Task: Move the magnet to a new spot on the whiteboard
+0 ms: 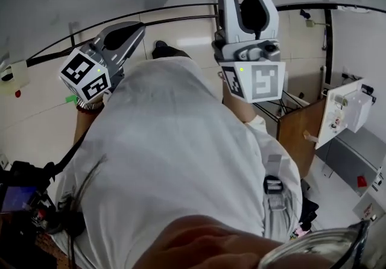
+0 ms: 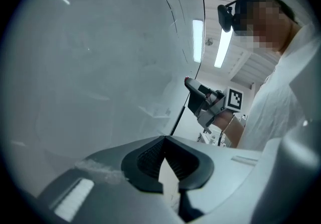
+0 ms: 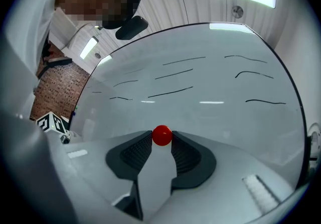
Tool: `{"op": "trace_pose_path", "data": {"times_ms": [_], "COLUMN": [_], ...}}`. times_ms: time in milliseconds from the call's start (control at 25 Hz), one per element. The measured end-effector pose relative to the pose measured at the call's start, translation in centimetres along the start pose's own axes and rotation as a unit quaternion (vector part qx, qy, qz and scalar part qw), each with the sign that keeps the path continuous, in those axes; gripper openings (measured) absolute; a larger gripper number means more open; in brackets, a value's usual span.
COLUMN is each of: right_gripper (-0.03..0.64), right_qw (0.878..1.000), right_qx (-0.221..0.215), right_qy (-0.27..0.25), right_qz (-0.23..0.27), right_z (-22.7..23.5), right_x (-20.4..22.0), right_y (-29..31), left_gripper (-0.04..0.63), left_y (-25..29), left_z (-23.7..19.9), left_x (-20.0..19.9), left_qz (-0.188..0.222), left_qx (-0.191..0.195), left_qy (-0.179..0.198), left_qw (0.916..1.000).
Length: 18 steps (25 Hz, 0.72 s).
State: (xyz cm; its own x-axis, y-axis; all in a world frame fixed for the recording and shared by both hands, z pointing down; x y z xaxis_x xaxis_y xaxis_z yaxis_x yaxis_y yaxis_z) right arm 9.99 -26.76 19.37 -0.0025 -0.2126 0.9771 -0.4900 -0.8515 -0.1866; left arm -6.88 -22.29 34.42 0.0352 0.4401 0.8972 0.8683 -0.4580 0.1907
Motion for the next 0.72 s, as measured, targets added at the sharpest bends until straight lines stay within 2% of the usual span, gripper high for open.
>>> {"op": "trace_pose_path", "data": {"times_ms": [120,320,640,720], "right_gripper": [0.120,0.124,0.126,0.126], "right_qw": [1.000,0.998,0.997,0.997], "right_qx": [0.008,0.040,0.046,0.049], "right_qy": [-0.018,-0.054,-0.058,-0.058], "right_qz": [0.000,0.013,0.031,0.022], "right_z": [0.4,0.0,-0.2,-0.1], "right_x": [0.0,-0.6,-1.3,-0.9], "right_y": [2.1,1.7,0.7,0.8], "left_gripper": [-0.003,-0.003,-0.003,-0.003], "left_y": [1.1,1.1,1.5,1.3], "left_z": [-0.8,-0.4,-0.2,-0.2], "left_x": [-0.8,-0.4,-0.3,-0.2], "left_qz": [-0.002,-0.016,-0.019,-0.017], "left_qx": [-0.001,0.001,0.009,0.011], "left_qy": [0.001,-0.001,-0.001,0.000], "left_qw": [1.0000,0.9999,0.9998,0.9998]}}
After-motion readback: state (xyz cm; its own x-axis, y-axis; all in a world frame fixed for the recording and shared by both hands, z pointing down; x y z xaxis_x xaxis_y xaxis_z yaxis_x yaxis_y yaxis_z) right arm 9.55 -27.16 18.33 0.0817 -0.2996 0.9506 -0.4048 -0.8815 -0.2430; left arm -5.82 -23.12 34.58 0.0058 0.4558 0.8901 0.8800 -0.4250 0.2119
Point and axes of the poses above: the fingertips, and each gripper's own axes: y forward along the fingers, z to its right, x out of its underside, the point moved 3 cm from there along -y, backward along the fingers, and after that the axes turned 1 degree about y, right-handed, at the moved point
